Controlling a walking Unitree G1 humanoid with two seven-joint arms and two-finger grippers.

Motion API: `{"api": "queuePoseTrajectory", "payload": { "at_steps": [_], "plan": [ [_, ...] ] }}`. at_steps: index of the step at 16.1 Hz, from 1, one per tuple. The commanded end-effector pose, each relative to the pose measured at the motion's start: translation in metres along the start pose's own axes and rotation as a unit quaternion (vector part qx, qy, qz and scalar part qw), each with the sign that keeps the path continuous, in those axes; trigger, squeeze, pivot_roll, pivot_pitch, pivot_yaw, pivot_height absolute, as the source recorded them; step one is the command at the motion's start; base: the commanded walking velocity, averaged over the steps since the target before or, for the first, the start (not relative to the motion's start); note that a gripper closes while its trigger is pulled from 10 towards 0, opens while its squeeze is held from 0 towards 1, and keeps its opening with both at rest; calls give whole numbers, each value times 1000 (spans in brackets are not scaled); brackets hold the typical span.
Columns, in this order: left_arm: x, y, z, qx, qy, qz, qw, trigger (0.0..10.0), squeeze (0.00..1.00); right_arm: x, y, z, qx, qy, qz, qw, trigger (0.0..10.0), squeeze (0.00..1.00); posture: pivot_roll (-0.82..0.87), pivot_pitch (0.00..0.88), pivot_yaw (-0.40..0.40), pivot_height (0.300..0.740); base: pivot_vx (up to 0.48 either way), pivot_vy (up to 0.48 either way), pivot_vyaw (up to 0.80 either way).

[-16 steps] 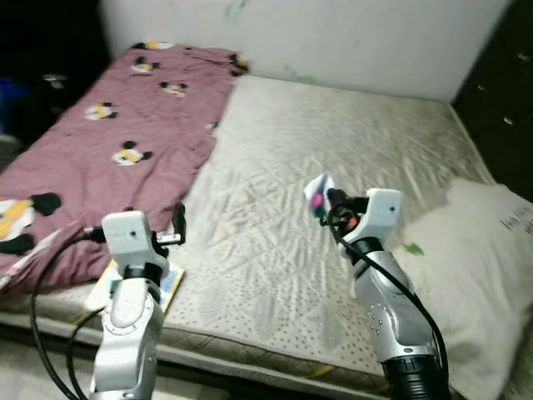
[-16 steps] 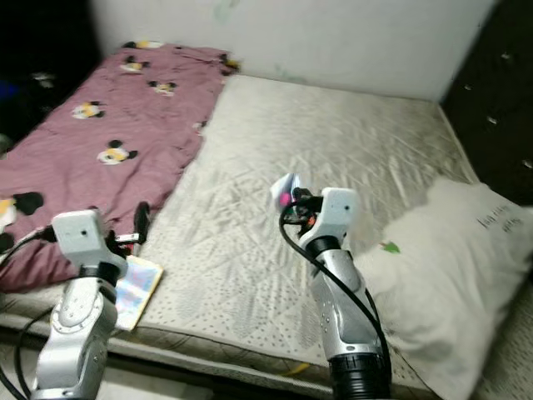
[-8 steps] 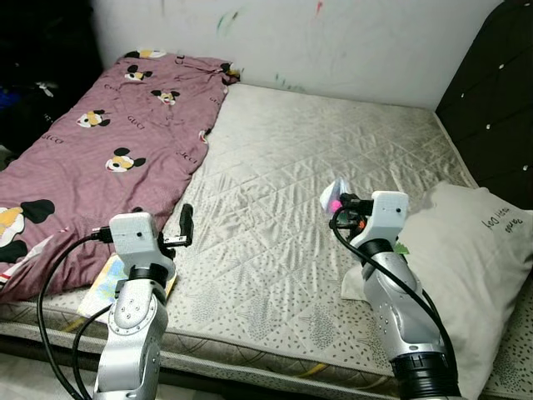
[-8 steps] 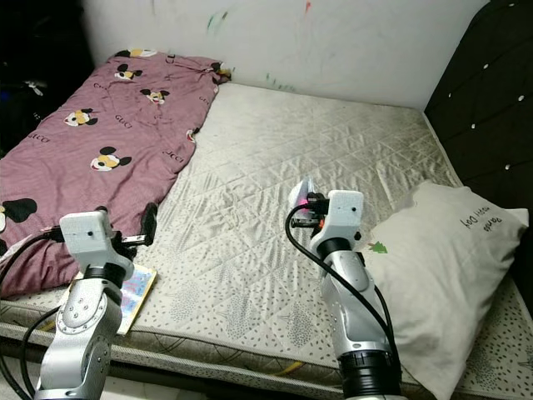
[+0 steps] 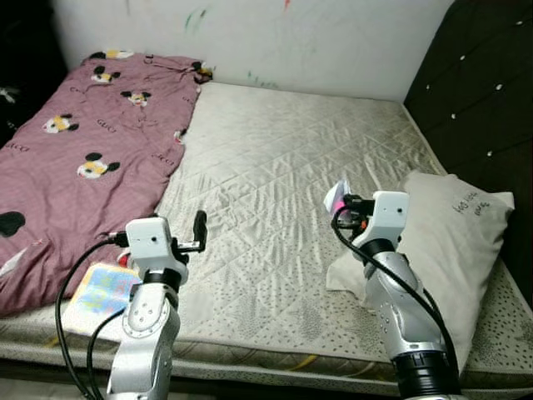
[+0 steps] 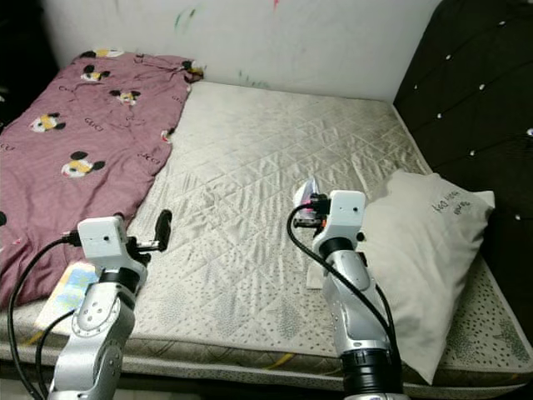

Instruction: Clean up the room

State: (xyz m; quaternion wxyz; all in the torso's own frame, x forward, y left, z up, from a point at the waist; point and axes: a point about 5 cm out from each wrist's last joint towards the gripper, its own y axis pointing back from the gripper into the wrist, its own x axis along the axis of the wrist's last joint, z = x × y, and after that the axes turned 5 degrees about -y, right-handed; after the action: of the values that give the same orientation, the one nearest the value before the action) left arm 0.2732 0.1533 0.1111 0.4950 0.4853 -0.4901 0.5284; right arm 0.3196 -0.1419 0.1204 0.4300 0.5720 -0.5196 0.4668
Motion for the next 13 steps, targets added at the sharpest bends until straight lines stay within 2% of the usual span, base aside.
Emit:
{"api": "queuePoseTrajectory", "payload": {
  "at_steps": [1, 13],
  "plan": [
    [0, 0, -4, 5, -2, 1, 1000, 10000, 0, 2, -2, -2, 8, 6, 3, 1000, 10000, 0, -46, 5, -64, 740, 0, 382, 0],
    [2, -3, -3, 4, 3, 8, 1000, 10000, 0, -1, -3, -5, 15, 3, -4, 1000, 10000, 0, -52, 14, -64, 740, 0, 417, 0]
  ]
}}
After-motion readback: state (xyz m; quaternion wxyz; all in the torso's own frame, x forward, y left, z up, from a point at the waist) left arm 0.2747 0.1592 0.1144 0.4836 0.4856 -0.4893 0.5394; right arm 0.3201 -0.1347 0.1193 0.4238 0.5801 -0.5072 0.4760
